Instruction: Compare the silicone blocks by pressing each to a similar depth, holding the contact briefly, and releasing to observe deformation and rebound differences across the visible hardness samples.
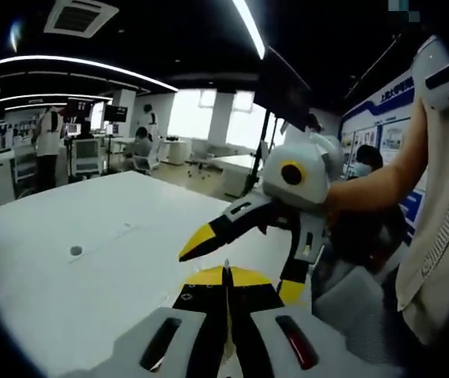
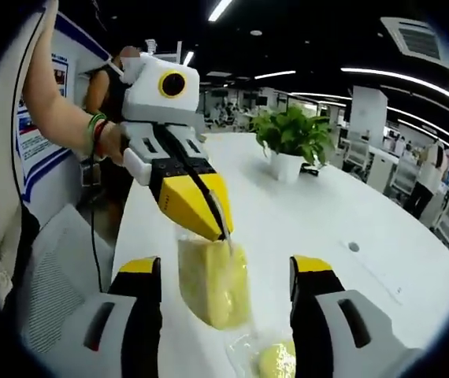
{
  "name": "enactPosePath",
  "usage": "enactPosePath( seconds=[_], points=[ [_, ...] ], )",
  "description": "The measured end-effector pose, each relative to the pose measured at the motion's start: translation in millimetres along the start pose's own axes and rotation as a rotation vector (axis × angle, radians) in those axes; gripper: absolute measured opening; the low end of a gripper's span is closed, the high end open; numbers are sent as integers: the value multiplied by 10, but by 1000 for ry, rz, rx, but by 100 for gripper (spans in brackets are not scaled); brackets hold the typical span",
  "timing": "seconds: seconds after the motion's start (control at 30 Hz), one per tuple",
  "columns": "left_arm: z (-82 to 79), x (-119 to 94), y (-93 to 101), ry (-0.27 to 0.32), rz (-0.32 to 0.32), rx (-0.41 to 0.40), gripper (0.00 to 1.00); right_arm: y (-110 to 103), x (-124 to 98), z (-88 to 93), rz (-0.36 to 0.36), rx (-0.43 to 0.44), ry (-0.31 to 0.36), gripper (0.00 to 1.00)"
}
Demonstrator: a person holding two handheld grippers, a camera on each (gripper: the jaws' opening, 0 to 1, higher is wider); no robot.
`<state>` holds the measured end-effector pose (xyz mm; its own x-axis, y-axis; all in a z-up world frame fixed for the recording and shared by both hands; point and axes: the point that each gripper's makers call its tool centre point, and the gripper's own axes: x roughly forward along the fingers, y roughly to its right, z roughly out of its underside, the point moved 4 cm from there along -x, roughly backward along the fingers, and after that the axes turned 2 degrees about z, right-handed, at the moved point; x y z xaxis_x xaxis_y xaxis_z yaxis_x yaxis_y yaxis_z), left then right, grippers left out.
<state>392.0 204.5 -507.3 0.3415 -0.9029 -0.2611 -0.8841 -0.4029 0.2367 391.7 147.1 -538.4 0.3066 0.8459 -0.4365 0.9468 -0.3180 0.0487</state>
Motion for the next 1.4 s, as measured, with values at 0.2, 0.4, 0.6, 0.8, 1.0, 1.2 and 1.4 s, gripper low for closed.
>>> enactPosePath(
  seconds=[0.2, 0.4, 0.6, 0.8, 1.0, 1.2, 1.4],
  points=[
    [36, -4, -89, 8, -36, -43, 0, -19, -84, 12, 27, 37, 4, 67],
    [101, -8, -169, 23, -62, -95, 0, -16, -201, 61, 83, 103, 28, 68],
    [196, 1, -274, 45, -95, -168, 0, -24, -325, 189, 142, 178, 41, 67],
    [281, 12, -373, 71, -121, -238, 0, -43, -495, 327, 210, 260, 52, 65],
    [394, 38, -457, 83, -143, -290, 0, -68, -678, 478, 275, 319, 52, 65],
    [542, 95, -506, 76, -155, -310, 0, -150, -818, 655, 322, 378, 33, 64],
    [606, 149, -554, 98, -146, -375, 0, -274, -896, 779, 334, 388, 3, 61]
  ],
)
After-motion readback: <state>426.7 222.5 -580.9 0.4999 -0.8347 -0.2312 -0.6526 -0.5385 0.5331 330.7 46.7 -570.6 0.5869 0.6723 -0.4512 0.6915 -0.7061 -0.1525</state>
